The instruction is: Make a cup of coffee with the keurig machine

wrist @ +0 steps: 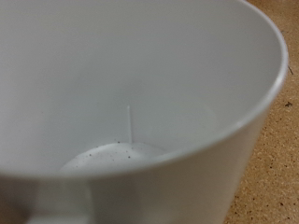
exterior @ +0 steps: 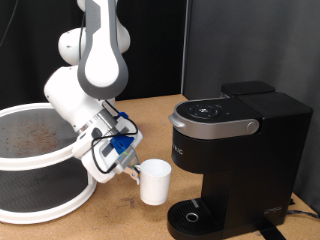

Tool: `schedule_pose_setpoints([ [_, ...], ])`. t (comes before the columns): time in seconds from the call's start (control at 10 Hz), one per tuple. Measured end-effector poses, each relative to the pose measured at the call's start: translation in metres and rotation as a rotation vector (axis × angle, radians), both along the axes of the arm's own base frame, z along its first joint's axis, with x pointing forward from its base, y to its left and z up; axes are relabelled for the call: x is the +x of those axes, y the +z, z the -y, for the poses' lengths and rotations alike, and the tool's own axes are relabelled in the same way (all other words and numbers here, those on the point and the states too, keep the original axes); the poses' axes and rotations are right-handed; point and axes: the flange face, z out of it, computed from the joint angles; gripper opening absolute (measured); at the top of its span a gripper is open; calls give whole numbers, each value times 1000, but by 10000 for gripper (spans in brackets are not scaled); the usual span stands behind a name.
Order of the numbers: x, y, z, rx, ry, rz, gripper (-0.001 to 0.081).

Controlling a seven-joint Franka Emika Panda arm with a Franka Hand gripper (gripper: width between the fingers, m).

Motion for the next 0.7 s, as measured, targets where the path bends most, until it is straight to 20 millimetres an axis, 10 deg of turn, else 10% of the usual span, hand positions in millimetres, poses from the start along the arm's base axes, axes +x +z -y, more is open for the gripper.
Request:
schedule_pose_setpoints([
  [0.7,15,-15,-46,13,13,14,74],
])
